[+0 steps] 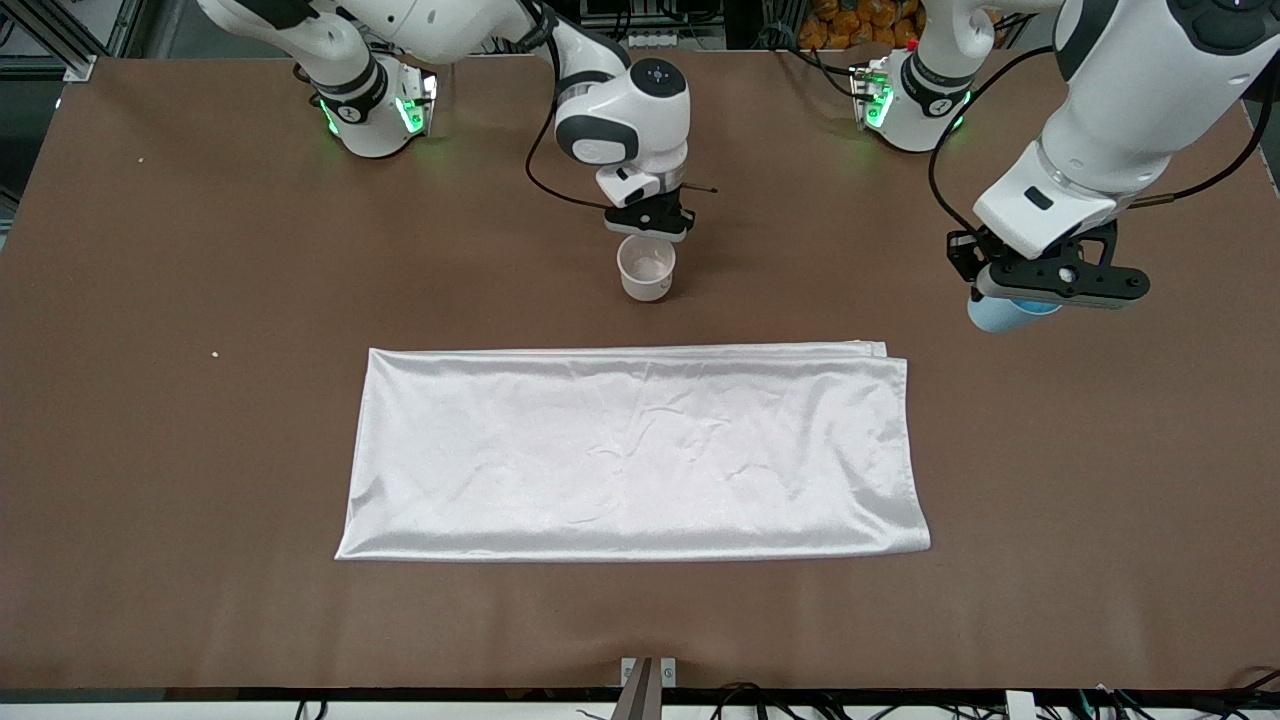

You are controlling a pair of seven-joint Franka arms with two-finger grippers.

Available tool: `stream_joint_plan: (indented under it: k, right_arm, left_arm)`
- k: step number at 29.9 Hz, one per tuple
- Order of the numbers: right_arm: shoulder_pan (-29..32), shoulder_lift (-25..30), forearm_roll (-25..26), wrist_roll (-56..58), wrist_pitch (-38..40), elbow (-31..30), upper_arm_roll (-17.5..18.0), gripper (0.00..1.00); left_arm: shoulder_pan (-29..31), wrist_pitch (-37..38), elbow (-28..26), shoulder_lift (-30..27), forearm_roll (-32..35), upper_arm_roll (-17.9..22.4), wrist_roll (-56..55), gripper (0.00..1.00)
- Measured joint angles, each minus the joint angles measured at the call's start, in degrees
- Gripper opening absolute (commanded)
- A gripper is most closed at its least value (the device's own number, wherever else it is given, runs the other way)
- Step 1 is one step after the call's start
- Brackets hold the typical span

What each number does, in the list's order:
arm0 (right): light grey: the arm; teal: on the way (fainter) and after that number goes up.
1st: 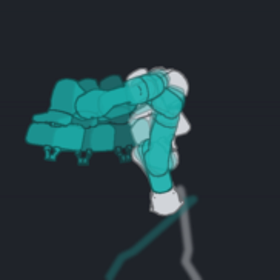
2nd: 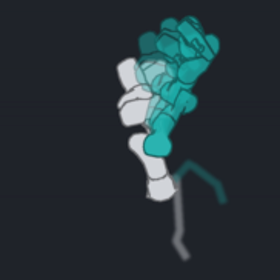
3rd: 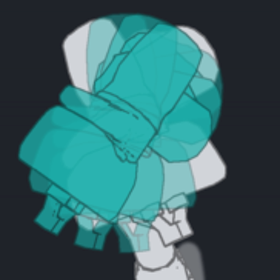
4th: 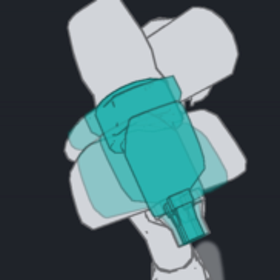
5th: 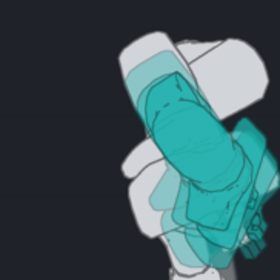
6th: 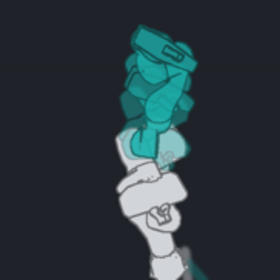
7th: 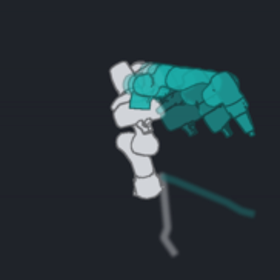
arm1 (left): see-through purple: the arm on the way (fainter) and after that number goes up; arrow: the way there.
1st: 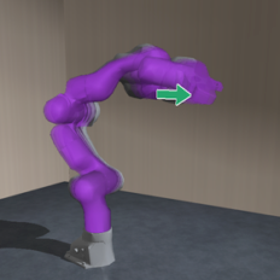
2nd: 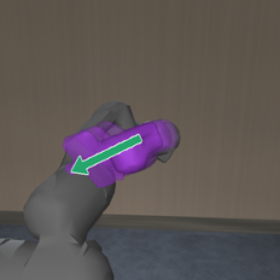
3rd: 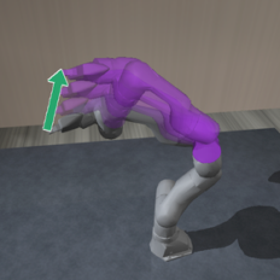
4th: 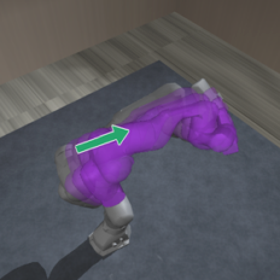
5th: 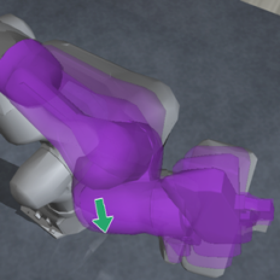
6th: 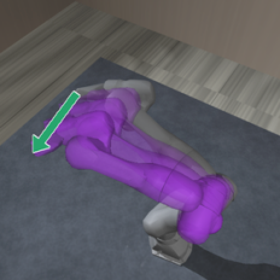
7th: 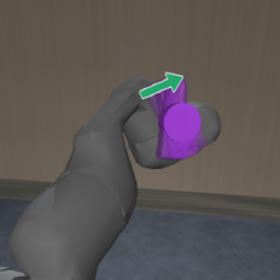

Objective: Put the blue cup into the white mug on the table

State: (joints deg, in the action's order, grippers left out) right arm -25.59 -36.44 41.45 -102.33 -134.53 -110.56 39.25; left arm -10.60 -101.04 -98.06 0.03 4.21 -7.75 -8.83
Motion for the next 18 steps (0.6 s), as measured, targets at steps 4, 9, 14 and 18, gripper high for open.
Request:
stream_joint_plan:
  k: [4,9,14,18]
  right_arm:
    - [-0.34,-1.67,2.20,-2.05,-0.15,0.25,-0.27,0.24]
    - [-0.55,-2.15,2.50,-4.64,-0.14,0.64,-0.31,1.00]
    - [-0.57,-2.16,2.52,-8.60,-0.10,0.92,-0.31,1.00]
    - [-0.57,-2.16,2.52,-9.50,2.06,1.94,-0.18,1.00]
  left_arm:
    - [-0.01,0.01,-0.01,0.00,-0.02,-0.01,0.00,0.00]
    - [-0.07,0.01,-0.02,0.00,-0.08,-0.16,-0.18,0.00]
    - [-0.20,-0.30,-0.11,0.06,-1.28,-0.35,-0.32,0.00]
    - [-0.31,-1.23,-0.42,0.45,-2.26,-0.75,-0.34,0.00]
